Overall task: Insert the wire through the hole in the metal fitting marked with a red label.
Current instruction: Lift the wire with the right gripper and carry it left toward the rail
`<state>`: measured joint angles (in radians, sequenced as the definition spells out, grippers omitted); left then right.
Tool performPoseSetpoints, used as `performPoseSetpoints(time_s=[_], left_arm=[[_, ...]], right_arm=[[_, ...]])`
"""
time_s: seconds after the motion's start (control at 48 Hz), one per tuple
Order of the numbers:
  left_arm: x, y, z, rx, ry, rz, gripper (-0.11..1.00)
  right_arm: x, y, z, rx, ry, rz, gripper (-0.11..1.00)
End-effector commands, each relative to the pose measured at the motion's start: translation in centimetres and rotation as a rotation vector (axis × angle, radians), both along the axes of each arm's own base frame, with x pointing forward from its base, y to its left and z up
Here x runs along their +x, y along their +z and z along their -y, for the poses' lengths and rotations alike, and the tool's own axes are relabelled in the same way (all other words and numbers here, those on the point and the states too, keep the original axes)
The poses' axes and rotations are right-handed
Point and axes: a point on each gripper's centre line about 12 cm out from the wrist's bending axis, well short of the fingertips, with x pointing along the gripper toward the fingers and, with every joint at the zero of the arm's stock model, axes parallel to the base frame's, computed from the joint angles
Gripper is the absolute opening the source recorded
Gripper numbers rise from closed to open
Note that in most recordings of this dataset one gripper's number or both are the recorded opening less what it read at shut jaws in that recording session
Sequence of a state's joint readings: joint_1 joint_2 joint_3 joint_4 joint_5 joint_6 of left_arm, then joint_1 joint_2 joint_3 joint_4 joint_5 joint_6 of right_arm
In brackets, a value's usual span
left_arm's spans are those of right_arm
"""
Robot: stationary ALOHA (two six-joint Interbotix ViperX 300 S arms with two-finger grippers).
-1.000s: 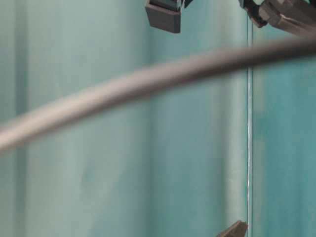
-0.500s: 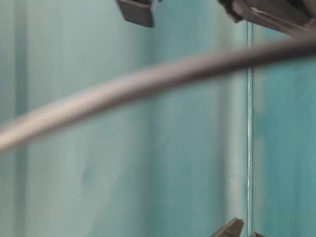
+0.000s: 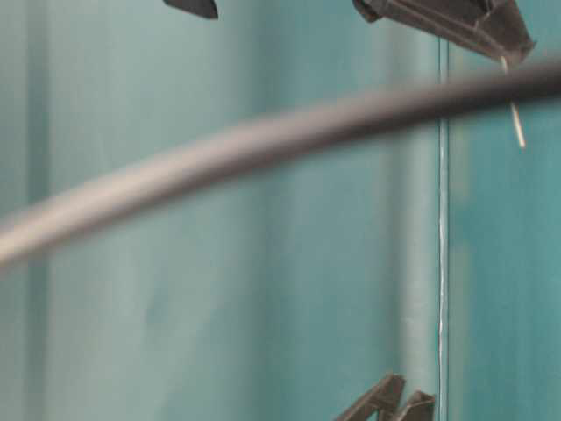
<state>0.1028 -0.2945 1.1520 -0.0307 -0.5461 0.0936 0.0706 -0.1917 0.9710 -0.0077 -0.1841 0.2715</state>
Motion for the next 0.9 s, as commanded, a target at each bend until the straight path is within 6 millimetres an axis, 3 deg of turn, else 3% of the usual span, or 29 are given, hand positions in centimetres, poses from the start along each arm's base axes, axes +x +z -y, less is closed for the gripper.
performPoseSetpoints(time_s=[0.0, 0.521, 0.875], left_arm=[[0.0, 1.1, -0.1, -0.002, 0.005, 0.040, 0.52], [-1.8, 0.7, 1.0, -0.029, -0.011, 0.125, 0.53], [-0.7, -0.6, 2.5, -0.072, -0.058, 0.102, 0.53]], right_arm=[[-0.1, 0.8, -0.1, 0.011, -0.002, 0.055, 0.01], [-2.6, 1.3, -1.7, 0.055, 0.037, 0.243, 0.01], [-2.2, -0.2, -3.0, 0.074, 0.054, 0.248, 0.01]])
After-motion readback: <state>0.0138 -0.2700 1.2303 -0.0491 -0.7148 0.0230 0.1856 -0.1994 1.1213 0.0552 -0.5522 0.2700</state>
